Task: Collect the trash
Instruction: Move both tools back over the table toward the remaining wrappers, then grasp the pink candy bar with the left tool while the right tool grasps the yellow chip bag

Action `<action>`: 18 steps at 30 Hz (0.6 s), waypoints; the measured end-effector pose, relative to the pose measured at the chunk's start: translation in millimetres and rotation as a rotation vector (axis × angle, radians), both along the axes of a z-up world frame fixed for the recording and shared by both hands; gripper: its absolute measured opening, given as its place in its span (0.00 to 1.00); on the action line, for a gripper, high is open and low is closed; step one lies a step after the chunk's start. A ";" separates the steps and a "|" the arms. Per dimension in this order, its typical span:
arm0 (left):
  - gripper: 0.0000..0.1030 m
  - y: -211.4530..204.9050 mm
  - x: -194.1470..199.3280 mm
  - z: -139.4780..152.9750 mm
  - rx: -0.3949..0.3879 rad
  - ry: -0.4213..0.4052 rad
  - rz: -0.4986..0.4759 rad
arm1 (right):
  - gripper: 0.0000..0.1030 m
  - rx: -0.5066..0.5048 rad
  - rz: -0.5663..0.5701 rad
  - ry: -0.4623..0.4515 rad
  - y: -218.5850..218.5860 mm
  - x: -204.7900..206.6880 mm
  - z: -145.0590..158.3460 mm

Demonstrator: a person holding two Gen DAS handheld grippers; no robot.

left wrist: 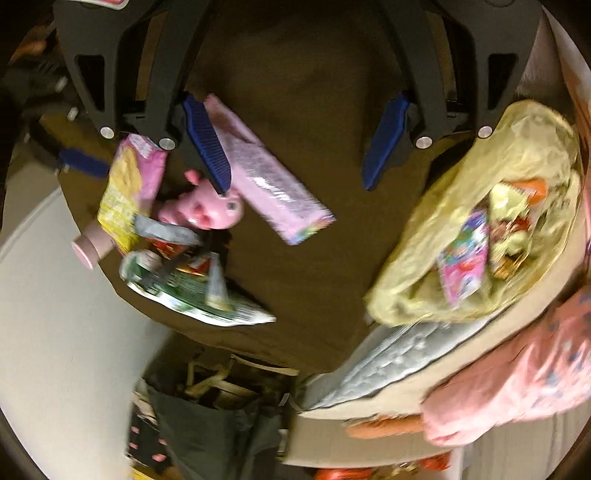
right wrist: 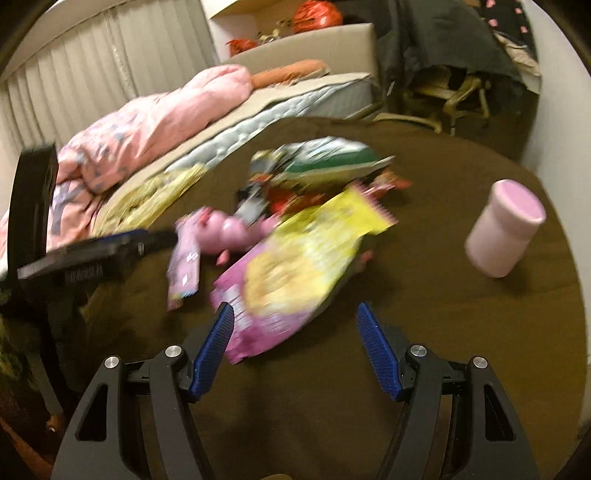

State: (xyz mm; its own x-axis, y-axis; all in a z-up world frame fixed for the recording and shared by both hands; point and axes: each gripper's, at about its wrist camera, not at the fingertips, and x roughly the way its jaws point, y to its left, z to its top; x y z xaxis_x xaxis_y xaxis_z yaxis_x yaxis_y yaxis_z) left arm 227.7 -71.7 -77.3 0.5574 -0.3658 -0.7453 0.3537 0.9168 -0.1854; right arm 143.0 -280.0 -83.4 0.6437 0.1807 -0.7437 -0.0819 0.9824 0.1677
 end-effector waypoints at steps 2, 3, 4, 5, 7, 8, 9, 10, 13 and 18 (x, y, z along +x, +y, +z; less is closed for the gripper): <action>0.68 9.5 4.3 -3.0 -0.032 0.043 0.019 | 0.63 -0.014 0.025 0.019 9.5 2.2 -7.4; 0.67 11.8 5.2 -4.6 -0.043 0.059 0.020 | 0.63 -0.035 0.035 0.022 14.5 2.4 -10.2; 0.67 13.7 5.5 -5.7 -0.053 0.070 0.020 | 0.63 -0.065 0.040 0.010 17.8 0.9 -10.2; 0.67 13.6 4.5 -5.3 -0.053 0.065 0.020 | 0.63 -0.111 0.049 0.010 21.2 -0.3 -10.9; 0.67 11.2 3.8 -5.3 -0.063 0.073 0.007 | 0.63 -0.154 0.059 0.004 21.7 -1.1 -10.9; 0.67 8.7 3.7 -5.3 -0.070 0.077 -0.002 | 0.63 -0.170 0.045 0.003 17.4 -2.4 -10.4; 0.67 5.5 3.0 -5.1 -0.071 0.076 -0.009 | 0.63 -0.174 0.037 0.004 11.6 -4.0 -10.7; 0.67 2.5 2.1 -4.6 -0.069 0.073 -0.016 | 0.63 -0.173 0.025 0.007 5.8 -5.6 -11.1; 0.67 -6.6 0.2 -4.1 -0.065 0.068 -0.041 | 0.63 -0.124 -0.023 0.028 -16.3 -10.1 -13.8; 0.67 -16.0 -4.8 -4.9 -0.031 0.053 -0.066 | 0.63 -0.015 -0.044 0.041 -35.6 -15.5 -12.8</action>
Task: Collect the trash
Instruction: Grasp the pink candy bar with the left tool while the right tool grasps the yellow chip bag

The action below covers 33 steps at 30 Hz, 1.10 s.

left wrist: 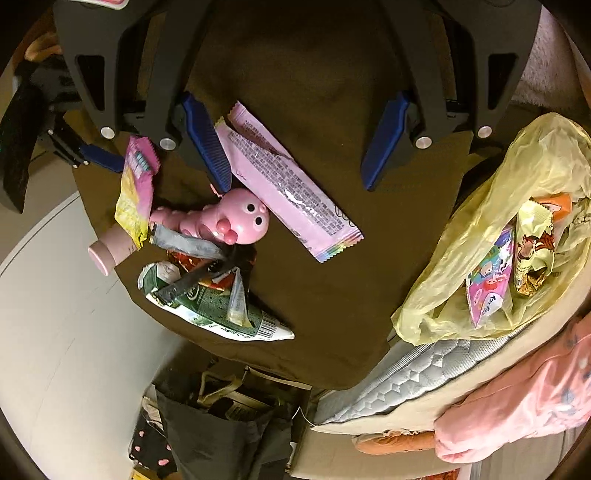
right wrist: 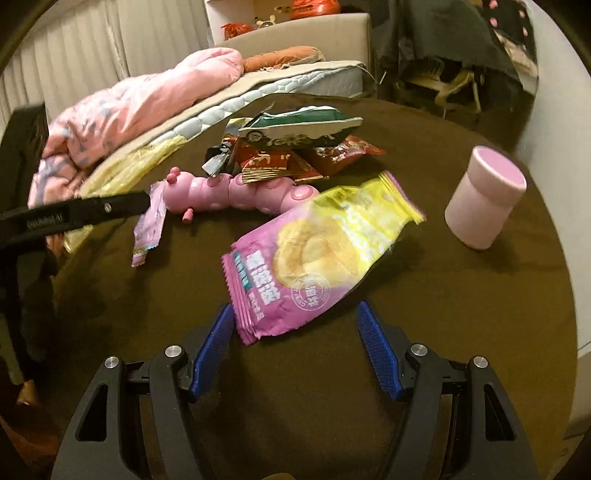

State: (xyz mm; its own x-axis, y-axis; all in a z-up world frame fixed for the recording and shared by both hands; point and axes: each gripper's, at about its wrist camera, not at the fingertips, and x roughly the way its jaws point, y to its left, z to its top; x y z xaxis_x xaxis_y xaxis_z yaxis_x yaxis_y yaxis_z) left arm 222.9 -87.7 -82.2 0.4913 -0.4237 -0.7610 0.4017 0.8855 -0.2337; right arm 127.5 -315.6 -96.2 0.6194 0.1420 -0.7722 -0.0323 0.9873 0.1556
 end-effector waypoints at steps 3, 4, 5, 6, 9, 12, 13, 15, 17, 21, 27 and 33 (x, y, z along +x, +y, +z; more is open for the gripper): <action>0.67 1.6 -0.9 0.1 0.024 -0.014 0.008 | 0.63 0.035 0.003 0.026 -2.1 0.9 2.9; 0.67 4.1 -1.4 0.7 0.028 -0.019 0.014 | 0.63 0.056 0.011 0.033 -4.0 1.2 4.4; 0.67 6.3 -1.8 1.0 0.030 -0.021 0.020 | 0.63 0.102 0.001 0.018 -8.2 -0.2 6.5; 0.67 9.8 -1.7 1.4 0.029 -0.022 0.028 | 0.63 0.135 -0.024 -0.008 -12.8 -2.0 9.7; 0.67 19.4 0.8 2.4 0.005 -0.010 0.045 | 0.63 0.170 -0.117 -0.056 -23.7 3.0 18.1; 0.67 23.5 3.8 3.9 -0.024 0.002 0.048 | 0.63 0.179 -0.185 -0.045 -31.9 22.3 15.3; 0.67 23.3 4.2 4.0 -0.031 0.007 0.044 | 0.59 0.171 -0.196 -0.034 -33.5 30.3 12.4; 0.63 23.5 7.5 3.0 -0.060 0.033 0.031 | 0.42 0.144 -0.182 -0.027 -32.3 41.0 10.2; 0.61 23.2 12.3 1.1 -0.065 0.056 0.030 | 0.24 0.108 -0.152 -0.043 -28.5 43.8 14.6; 0.56 14.0 20.4 -1.1 -0.031 0.053 0.023 | 0.08 0.099 -0.099 -0.074 -26.8 34.9 25.8; 0.38 -7.1 32.2 -2.8 0.034 0.025 0.002 | 0.05 0.082 -0.074 -0.092 -24.7 20.2 32.1; 0.15 -8.5 28.3 -0.7 0.012 0.023 -0.051 | 0.05 0.095 -0.047 -0.123 -19.4 11.2 39.4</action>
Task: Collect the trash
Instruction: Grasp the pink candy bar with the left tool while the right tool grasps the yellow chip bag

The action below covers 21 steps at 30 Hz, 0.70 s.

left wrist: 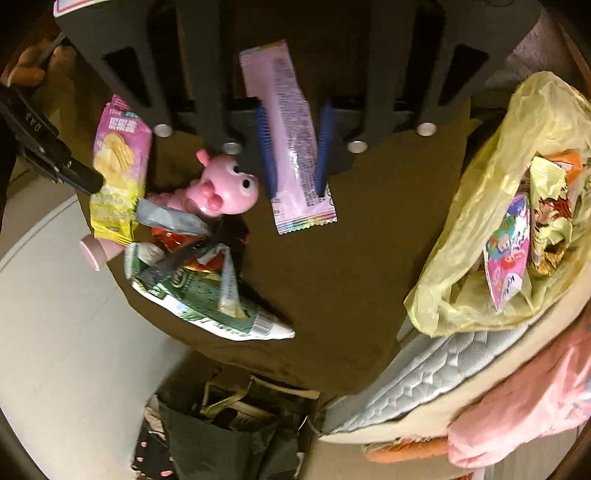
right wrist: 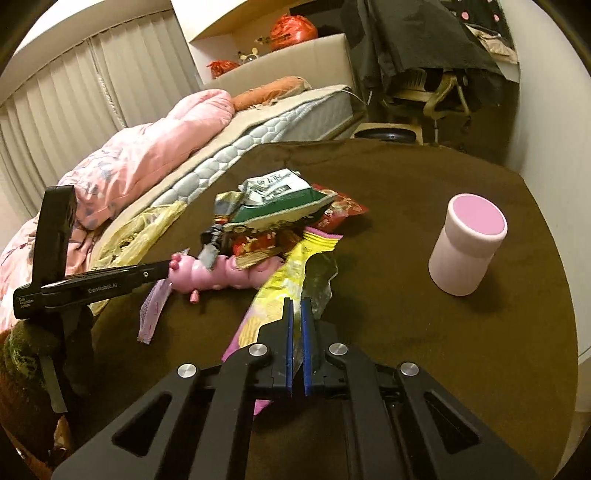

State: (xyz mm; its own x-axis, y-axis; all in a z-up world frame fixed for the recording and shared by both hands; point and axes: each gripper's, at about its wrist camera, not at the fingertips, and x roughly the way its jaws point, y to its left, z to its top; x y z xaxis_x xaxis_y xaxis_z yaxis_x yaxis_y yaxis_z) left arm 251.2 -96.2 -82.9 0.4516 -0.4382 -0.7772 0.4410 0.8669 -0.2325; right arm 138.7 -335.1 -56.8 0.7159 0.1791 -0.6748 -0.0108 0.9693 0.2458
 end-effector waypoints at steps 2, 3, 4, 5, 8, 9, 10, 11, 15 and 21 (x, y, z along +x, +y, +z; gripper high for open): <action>0.13 1.2 -7.1 4.4 0.000 -0.016 -0.017 | 0.05 0.018 0.007 -0.011 -0.6 -0.5 1.8; 0.09 2.0 -9.6 6.0 -0.003 -0.019 -0.025 | 0.05 0.031 0.004 -0.018 -1.6 -0.6 2.7; 0.09 2.9 -12.6 7.6 -0.001 -0.025 -0.031 | 0.05 0.042 -0.004 -0.025 -3.5 -1.2 2.9; 0.09 4.4 -16.0 9.0 0.008 -0.036 -0.034 | 0.06 0.048 -0.005 -0.026 -4.1 -0.8 2.6; 0.09 10.9 -21.1 10.0 0.029 -0.048 -0.029 | 0.13 0.039 0.005 0.000 -3.7 4.5 -2.9; 0.09 13.4 -21.5 9.3 0.029 -0.042 -0.026 | 0.19 0.027 0.009 0.026 -2.7 7.3 -7.0; 0.09 15.4 -21.6 8.6 0.028 -0.038 -0.023 | 0.34 0.027 0.013 0.041 -2.4 9.8 -10.3; 0.09 17.5 -21.6 7.8 0.028 -0.034 -0.021 | 0.37 0.032 0.015 0.057 -2.2 11.9 -14.9; 0.22 21.2 -20.9 5.4 0.018 -0.019 -0.016 | 0.37 0.034 -0.002 0.089 -4.0 22.3 -25.9; 0.39 24.1 -23.4 11.4 0.006 -0.035 -0.021 | 0.37 0.032 -0.059 0.126 -11.6 36.3 -35.2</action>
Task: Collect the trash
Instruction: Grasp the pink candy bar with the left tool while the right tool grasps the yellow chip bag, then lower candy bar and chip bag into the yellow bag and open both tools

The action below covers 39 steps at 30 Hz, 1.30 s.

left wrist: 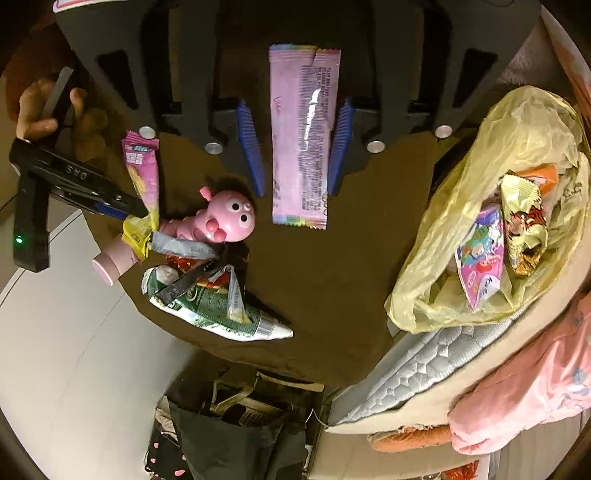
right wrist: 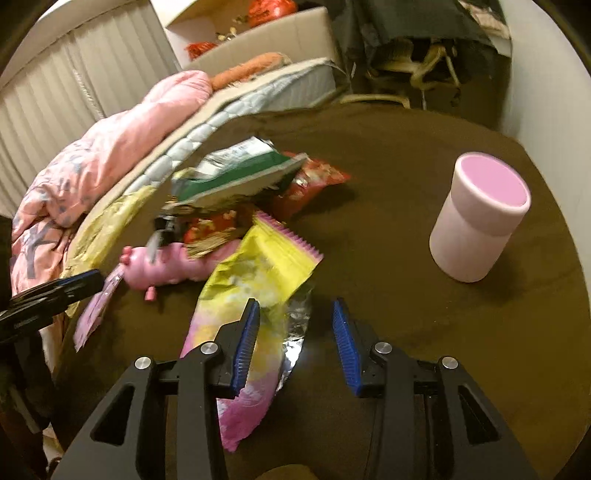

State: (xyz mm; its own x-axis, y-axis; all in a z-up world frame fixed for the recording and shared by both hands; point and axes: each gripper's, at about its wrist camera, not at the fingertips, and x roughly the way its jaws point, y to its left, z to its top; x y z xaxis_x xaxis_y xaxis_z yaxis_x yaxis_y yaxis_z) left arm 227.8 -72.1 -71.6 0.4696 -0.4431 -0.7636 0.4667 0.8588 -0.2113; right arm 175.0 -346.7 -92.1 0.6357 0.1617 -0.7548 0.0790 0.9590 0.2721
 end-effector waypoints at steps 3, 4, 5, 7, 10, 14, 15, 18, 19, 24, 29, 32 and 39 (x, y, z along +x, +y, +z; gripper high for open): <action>0.41 2.2 -0.5 4.8 0.006 -0.017 0.006 | 0.37 0.001 0.009 0.004 -0.2 0.0 0.0; 0.41 2.7 -0.2 5.4 0.007 -0.018 0.003 | 0.37 0.015 0.024 0.001 0.2 -0.9 -0.4; 0.41 3.3 0.4 5.7 0.008 -0.019 -0.001 | 0.37 0.052 0.057 -0.006 1.7 -1.7 -1.0; 0.41 3.3 1.3 5.1 0.019 -0.018 -0.006 | 0.37 0.110 0.113 -0.016 5.2 -2.1 -2.5; 0.41 0.5 2.5 2.3 0.036 -0.010 -0.011 | 0.37 0.067 0.158 -0.036 16.6 3.9 -2.4; 0.41 -5.9 5.3 -4.3 0.071 0.009 -0.020 | 0.17 0.062 0.204 -0.035 25.6 11.8 0.8; 0.41 -7.8 5.4 -5.6 0.080 0.013 -0.024 | 0.16 0.062 0.211 -0.040 27.4 11.0 2.5; 0.41 -14.3 5.0 -7.2 0.114 0.007 -0.035 | 0.06 -0.015 0.220 -0.070 36.7 2.4 12.1; 0.41 -16.2 5.0 -7.4 0.120 0.005 -0.039 | 0.06 -0.022 0.222 -0.079 38.3 -2.5 15.0; 0.41 -23.0 7.9 -9.2 0.144 0.009 -0.047 | 0.04 -0.047 0.220 -0.102 33.2 -21.1 28.3; 0.24 -22.0 11.7 -9.7 0.124 0.035 -0.049 | 0.04 -0.053 0.212 -0.150 30.9 -36.5 49.7; 0.20 -19.1 5.6 -0.2 0.107 0.007 -0.057 | 0.04 -0.063 0.210 -0.175 31.9 -43.1 61.3; 0.20 -1.9 -17.4 45.7 0.014 -0.121 -0.066 | 0.04 -0.108 0.225 -0.228 43.1 -49.9 86.0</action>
